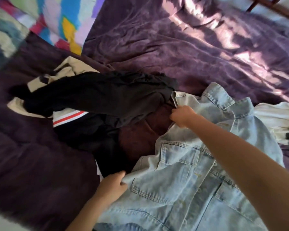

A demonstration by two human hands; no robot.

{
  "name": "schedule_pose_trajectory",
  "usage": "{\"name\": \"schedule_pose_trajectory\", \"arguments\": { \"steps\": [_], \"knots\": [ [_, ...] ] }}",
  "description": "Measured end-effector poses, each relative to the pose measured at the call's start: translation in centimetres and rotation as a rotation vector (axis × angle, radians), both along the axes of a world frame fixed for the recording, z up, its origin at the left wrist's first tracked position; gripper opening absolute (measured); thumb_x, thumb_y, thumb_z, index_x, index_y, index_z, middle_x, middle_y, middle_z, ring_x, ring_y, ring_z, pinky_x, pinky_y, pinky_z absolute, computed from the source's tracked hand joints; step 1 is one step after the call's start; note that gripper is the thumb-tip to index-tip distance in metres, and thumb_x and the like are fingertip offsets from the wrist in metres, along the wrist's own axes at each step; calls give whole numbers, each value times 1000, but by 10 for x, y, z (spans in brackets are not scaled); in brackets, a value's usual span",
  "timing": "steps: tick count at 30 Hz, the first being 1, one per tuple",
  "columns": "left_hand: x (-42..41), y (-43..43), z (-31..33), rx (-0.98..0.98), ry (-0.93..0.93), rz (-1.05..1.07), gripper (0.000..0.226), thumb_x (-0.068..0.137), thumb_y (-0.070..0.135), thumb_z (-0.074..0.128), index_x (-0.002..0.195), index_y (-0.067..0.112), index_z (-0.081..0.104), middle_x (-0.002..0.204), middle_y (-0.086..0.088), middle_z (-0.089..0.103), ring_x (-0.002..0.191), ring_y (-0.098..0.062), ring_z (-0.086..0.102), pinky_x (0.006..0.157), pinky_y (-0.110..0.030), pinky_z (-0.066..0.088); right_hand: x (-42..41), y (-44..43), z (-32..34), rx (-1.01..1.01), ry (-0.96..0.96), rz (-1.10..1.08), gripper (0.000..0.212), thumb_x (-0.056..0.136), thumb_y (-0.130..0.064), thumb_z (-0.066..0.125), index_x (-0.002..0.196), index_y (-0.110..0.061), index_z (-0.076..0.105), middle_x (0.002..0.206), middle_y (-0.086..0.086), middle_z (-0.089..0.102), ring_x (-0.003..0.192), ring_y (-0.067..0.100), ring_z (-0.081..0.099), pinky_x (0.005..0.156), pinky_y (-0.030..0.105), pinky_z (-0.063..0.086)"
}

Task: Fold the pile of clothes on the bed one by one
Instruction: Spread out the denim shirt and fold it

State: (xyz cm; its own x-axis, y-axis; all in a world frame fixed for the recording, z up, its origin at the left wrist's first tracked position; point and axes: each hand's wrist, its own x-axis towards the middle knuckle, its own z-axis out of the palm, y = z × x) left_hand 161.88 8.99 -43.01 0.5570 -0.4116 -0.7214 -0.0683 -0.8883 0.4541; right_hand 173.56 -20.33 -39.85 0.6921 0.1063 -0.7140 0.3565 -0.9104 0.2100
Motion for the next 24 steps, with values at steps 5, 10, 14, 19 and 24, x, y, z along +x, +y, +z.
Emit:
{"name": "schedule_pose_trajectory", "arguments": {
  "steps": [5, 10, 14, 19, 24],
  "knots": [
    [3, 51, 15, -96, 166, 447, 12, 83, 6, 53, 86, 17, 56, 80, 4, 61, 71, -9, 57, 62, -20, 42, -5, 8, 8, 413, -548, -746, 40, 92, -4, 44, 130, -10, 49, 136, 15, 36, 118, 35, 46, 87, 40, 44],
    [-14, 98, 13, 25, 239, 493, 34, 61, 34, 55, 86, 12, 62, 82, -2, 68, 77, -16, 63, 73, -33, 48, -36, 68, 5, 490, -277, -819, 70, 90, -4, 43, 149, -27, 14, 156, 15, -9, 141, 34, 17, 109, 40, 30],
    [-35, 96, 15, -60, 270, 537, 11, 59, 24, 65, 68, 17, 63, 56, 5, 64, 62, -12, 61, 61, -27, 47, -108, 118, 4, 399, -265, -814, 58, 99, -32, 35, 150, -29, 7, 157, 11, -11, 145, 30, -5, 116, 43, 9],
    [-61, 125, 24, -234, 395, 598, 56, 34, 34, 65, 87, 18, 66, 81, 2, 73, 74, -8, 64, 65, -18, 50, -199, 168, -7, 280, -374, -895, 63, 90, -44, 33, 147, -21, 20, 152, 22, 22, 140, 39, 24, 109, 53, 27],
    [-75, 142, 15, -22, 162, 564, 20, 67, 22, 72, 70, 14, 55, 66, -3, 63, 69, -20, 57, 70, -38, 44, -277, 175, -17, 273, -204, -1485, 74, 95, -51, 38, 149, -28, -8, 158, 10, -6, 145, 33, 2, 115, 48, 15]
  ]
}}
